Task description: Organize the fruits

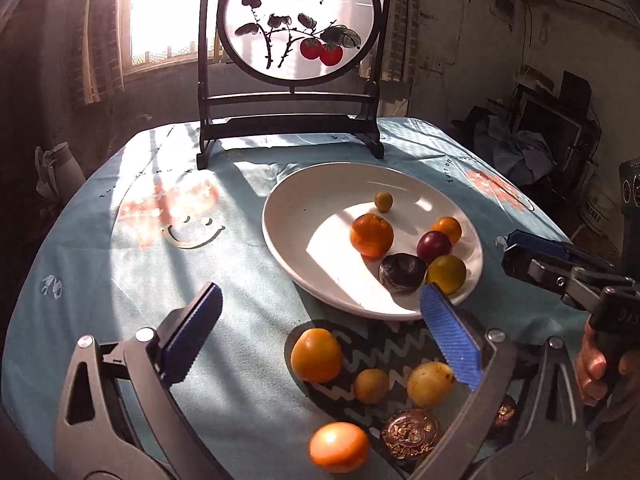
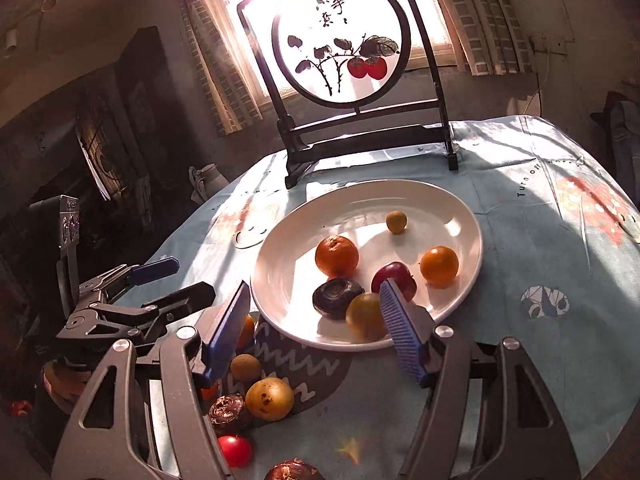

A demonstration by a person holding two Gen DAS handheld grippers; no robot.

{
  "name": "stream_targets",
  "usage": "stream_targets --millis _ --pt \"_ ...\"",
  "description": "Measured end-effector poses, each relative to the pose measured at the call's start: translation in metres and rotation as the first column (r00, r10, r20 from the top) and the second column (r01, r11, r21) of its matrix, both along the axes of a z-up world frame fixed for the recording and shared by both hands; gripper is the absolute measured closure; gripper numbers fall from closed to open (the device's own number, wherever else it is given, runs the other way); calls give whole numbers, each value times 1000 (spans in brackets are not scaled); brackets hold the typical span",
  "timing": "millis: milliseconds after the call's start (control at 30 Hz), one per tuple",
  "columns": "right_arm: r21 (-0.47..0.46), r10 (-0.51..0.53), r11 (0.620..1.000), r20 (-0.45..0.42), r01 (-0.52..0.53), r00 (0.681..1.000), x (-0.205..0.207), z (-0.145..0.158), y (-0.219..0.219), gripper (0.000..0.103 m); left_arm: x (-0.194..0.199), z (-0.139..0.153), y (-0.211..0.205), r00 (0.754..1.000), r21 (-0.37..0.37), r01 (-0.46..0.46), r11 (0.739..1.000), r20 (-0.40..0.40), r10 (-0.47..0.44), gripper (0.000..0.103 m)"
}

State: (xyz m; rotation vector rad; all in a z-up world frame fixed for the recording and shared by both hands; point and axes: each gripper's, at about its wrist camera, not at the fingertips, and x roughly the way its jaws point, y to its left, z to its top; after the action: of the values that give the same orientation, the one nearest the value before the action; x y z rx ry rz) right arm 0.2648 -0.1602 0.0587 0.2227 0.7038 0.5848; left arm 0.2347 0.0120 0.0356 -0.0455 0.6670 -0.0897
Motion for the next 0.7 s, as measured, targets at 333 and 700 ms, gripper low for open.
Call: stream_targets --millis 333,700 --pt "-43 59 997 -114 -64 992 -43 -19 1 35 -47 -13 7 1000 18 -21 1000 -12 21 2" --pt "-274 65 958 -93 -89 994 -146 -32 27 39 -63 -24 26 997 -74 -44 996 -63 39 2"
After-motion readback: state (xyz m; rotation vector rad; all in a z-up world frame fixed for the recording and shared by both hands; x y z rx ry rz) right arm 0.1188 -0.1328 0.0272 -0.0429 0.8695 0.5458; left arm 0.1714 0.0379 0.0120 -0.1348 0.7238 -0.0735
